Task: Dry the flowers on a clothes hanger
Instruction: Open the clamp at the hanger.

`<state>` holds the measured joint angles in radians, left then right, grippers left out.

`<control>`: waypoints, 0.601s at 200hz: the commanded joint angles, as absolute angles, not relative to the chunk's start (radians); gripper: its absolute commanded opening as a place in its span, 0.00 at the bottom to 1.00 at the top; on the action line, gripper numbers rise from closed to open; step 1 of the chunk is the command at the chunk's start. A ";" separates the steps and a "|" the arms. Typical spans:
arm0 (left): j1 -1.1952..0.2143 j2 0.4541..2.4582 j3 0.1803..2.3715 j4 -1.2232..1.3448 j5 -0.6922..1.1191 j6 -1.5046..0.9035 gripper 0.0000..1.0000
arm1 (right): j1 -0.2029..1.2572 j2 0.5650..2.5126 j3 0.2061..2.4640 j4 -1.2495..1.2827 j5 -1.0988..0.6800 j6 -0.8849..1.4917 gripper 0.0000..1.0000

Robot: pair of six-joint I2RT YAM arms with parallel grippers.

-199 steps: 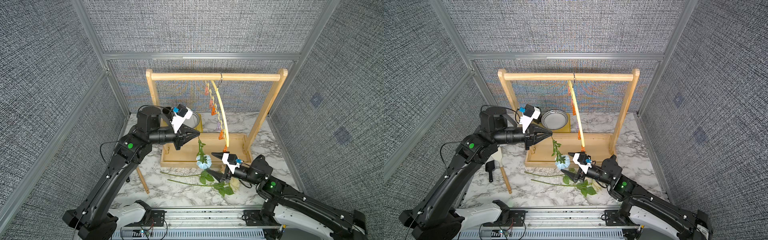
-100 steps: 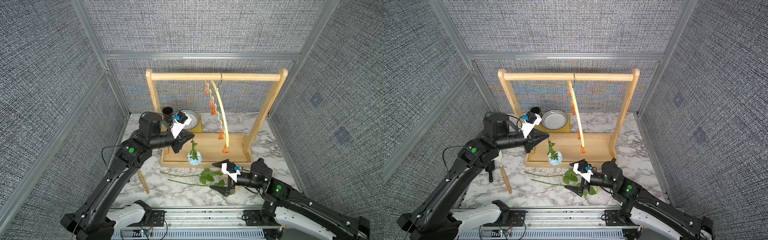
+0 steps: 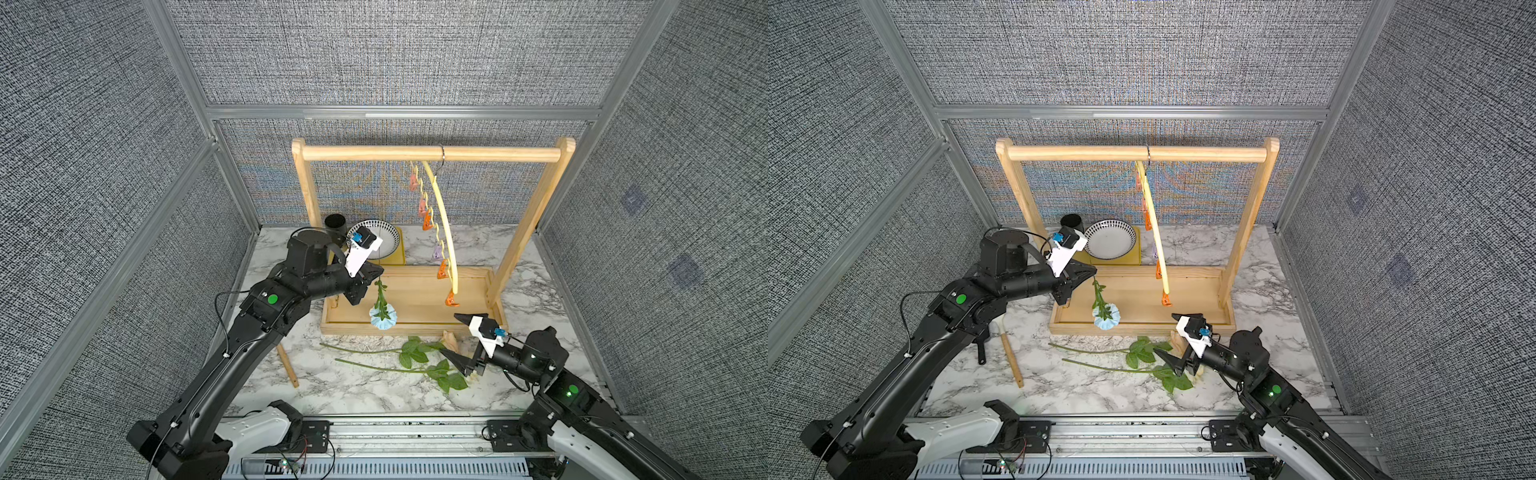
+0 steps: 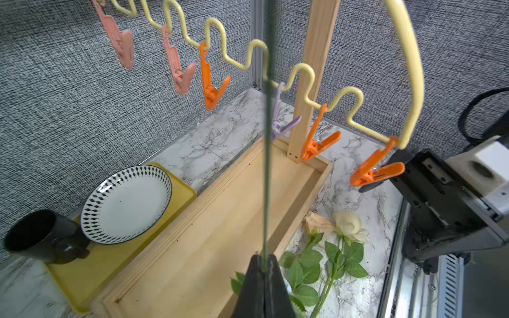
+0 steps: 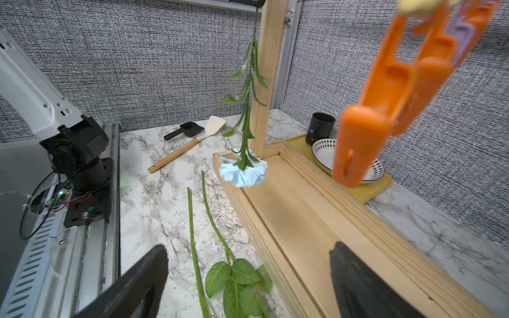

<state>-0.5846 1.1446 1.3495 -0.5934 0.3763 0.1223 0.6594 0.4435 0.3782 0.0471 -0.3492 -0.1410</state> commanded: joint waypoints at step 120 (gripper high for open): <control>-0.581 1.212 1.287 -0.277 -0.125 -0.061 0.02 | 0.173 0.929 0.658 0.204 -0.722 -0.388 0.68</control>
<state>-0.5846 1.2133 1.3048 -0.3626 0.0124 -0.0063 0.1692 0.8444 0.5648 0.2550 -0.6212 -0.2203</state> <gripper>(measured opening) 0.071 0.695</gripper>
